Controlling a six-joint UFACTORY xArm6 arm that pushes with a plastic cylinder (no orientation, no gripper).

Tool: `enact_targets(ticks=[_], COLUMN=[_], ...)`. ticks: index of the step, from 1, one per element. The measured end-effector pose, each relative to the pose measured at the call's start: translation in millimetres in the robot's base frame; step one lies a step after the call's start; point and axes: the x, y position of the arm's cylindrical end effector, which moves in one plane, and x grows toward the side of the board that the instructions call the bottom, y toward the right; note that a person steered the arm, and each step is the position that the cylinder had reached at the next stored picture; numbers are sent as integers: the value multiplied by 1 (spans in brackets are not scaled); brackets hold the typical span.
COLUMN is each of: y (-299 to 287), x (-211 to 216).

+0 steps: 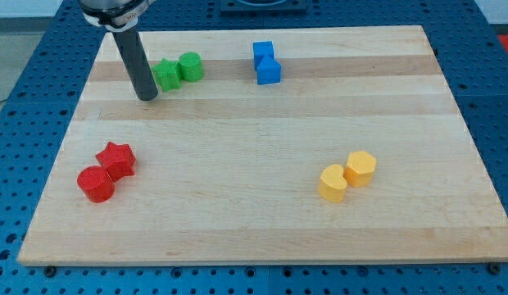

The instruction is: Push the green star to the left of the green circle

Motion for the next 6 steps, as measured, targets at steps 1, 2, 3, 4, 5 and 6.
enact_targets(ticks=[1,2,3,4,5,6], y=[-3,-3,-8,-8,6,15], x=[0,0,31,27,8,-13])
